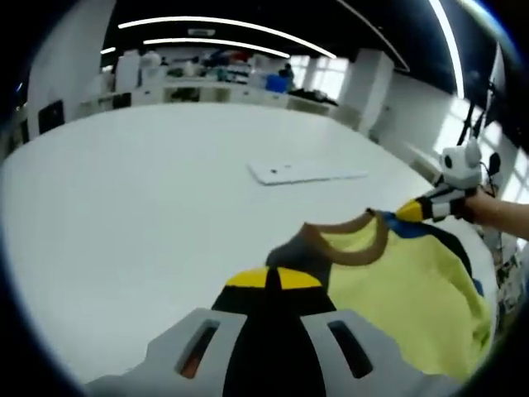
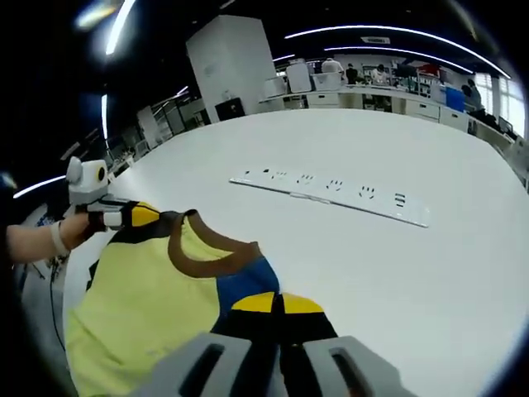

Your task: Fold the garment on the visible template until the final outline fits inside the template.

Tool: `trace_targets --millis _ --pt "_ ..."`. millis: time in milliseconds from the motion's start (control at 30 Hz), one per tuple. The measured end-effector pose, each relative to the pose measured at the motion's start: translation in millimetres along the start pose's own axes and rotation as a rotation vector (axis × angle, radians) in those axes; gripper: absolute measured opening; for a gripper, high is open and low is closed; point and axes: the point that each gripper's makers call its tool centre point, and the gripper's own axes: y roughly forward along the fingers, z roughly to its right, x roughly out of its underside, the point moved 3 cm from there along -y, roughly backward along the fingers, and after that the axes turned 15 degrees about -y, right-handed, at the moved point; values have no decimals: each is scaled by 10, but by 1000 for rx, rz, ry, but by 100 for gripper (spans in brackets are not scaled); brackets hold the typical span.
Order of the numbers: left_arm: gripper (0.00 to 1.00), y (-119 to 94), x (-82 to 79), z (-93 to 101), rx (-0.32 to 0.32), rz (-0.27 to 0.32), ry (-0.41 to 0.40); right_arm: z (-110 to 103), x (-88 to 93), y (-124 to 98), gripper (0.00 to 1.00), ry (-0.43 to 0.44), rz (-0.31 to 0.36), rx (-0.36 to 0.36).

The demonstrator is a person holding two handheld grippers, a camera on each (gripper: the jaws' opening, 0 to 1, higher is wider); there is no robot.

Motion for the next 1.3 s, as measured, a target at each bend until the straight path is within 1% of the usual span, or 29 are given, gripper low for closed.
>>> trace_targets --millis 33,67,100,133,167,200,267,300,333,367,400,467,500,533,567,633,700,733,767,800,867,1033,1133,1233,1300 --pt "0 -9 -12 3 -8 5 62 -3 -3 -2 0 0 4 0" --pt "0 -11 -14 21 -6 9 79 -12 -14 -9 0 -11 16 0" --pt "1 -23 -9 46 -4 7 63 -17 -19 -11 0 -17 21 -1" --pt "4 -26 -11 52 -2 8 62 -35 -20 -12 4 -30 26 -3" --pt "9 -33 -30 71 8 15 55 -48 -22 -13 13 -37 23 -2" --pt "14 -41 -41 78 3 20 55 -57 -35 -24 19 -52 35 2" --pt "23 -62 -63 102 2 28 68 -74 -61 -42 29 -70 51 -1" --pt "26 -76 -72 116 7 30 70 -80 -86 -69 33 -74 68 4" --pt "28 -99 -77 139 15 29 72 -88 -106 -84 39 -63 83 5" --pt "32 -119 -83 155 18 32 74 -111 -132 -115 47 -52 105 -6" --pt "37 -145 -89 174 23 35 73 -124 -144 -138 52 -55 118 -9" --pt "46 -200 -108 218 39 53 58 -175 -150 -187 63 -82 138 -26" --pt "49 -208 -108 227 42 54 57 -185 -145 -194 68 -82 137 -28" --pt "52 -251 -101 280 61 57 56 -211 -131 -217 72 -83 133 -32" --pt "54 -275 -93 301 67 55 60 -245 -120 -247 75 -93 132 -40" --pt "57 -337 -93 366 92 66 67 -287 -107 -290 79 -101 136 -47" --pt "61 -392 -87 390 90 68 65 -324 -86 -332 84 -103 137 -52" --pt "64 -432 -91 422 103 81 71 -339 -69 -352 87 -96 134 -53" --pt "66 -460 -83 432 105 80 66 -354 -59 -369 89 -93 137 -55" --pt "69 -501 -68 447 105 79 62 -374 -44 -394 89 -77 137 -59" --pt "74 -570 -59 478 116 92 53 -416 -29 -452 91 -71 151 -56" --pt "84 -732 -43 541 127 108 33 -478 19 -559 91 -61 146 -50" --pt "88 -824 -50 606 133 123 32 -519 17 -658 90 -66 152 -41" --pt "89 -920 -53 669 142 139 17 -559 27 -757 88 -58 168 -38" --pt "89 -999 -45 720 151 156 7 -603 66 -852 88 -60 175 -32"
